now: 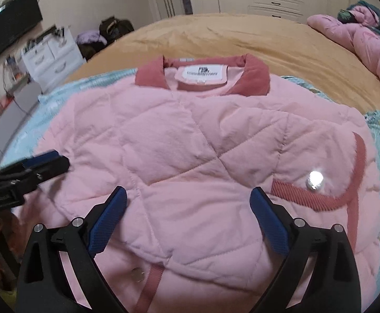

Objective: Fold large clothes

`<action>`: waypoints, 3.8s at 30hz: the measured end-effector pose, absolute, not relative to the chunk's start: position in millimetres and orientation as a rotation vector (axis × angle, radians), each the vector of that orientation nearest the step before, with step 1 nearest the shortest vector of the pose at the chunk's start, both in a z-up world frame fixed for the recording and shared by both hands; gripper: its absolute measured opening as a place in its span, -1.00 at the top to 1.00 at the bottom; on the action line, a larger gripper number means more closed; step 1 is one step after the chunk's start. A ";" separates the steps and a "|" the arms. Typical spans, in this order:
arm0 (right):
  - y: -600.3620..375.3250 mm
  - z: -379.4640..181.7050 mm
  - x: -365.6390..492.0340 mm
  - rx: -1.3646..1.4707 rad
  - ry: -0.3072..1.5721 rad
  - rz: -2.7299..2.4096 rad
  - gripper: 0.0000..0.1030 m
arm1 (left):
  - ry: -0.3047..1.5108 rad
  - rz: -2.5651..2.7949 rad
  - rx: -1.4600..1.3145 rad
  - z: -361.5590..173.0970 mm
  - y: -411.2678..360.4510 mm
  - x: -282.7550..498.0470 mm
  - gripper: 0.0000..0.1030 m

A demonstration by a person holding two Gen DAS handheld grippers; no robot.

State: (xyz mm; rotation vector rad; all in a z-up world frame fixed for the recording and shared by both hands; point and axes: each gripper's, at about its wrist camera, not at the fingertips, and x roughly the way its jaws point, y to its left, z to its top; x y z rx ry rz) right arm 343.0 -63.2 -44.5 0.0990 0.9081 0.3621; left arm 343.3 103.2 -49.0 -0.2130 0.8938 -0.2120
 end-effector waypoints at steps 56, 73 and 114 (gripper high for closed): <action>-140.3 81.4 219.6 0.279 0.653 0.407 -0.92 | 0.607 -0.151 -0.176 83.6 82.9 214.0 -0.82; -160.9 95.4 167.0 0.242 0.631 0.413 -0.92 | 0.590 -0.141 -0.167 90.2 83.6 159.7 -0.82; -195.6 10.8 78.0 0.176 0.854 0.362 -0.92 | 0.759 -0.035 -0.054 9.8 89.3 51.9 -0.82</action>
